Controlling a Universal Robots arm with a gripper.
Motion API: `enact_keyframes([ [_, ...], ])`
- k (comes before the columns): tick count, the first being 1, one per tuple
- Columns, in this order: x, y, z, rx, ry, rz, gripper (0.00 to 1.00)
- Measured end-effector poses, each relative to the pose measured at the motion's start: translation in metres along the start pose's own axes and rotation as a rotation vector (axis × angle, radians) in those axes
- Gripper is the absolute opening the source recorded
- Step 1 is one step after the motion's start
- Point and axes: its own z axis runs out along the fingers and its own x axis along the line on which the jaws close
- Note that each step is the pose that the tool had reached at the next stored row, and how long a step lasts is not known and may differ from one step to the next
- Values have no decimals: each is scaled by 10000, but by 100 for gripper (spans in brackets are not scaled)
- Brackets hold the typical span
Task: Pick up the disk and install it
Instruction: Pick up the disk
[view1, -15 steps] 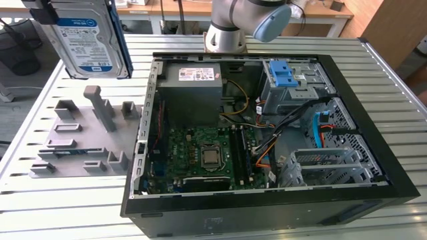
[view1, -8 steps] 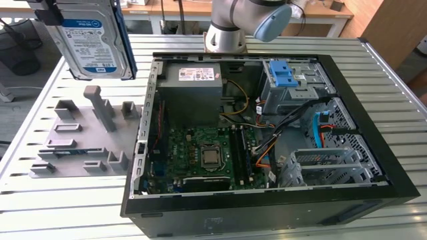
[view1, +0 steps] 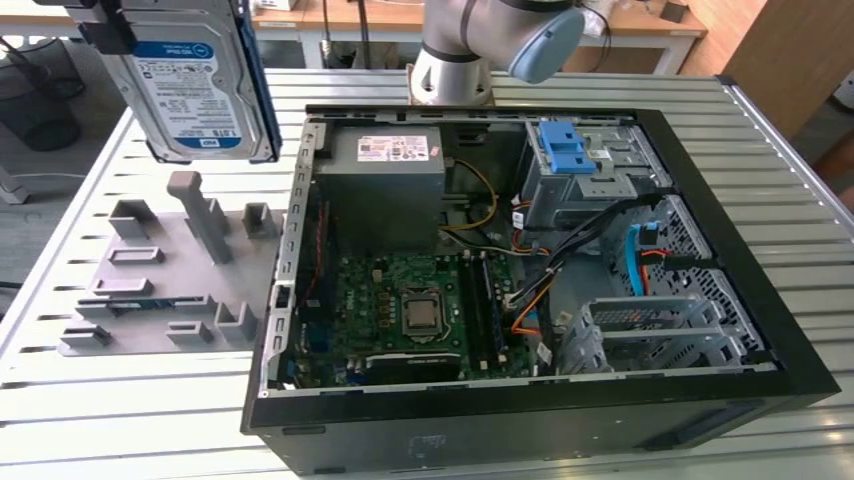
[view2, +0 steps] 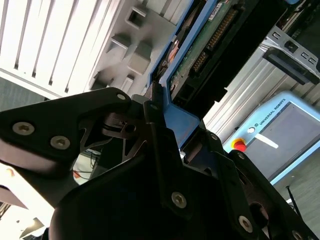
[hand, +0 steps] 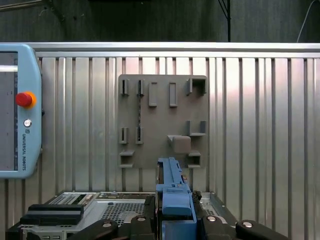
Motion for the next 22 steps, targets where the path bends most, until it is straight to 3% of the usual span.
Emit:
enact_keyframes([
  [22, 78, -263, 0, 0, 1, 1, 36],
])
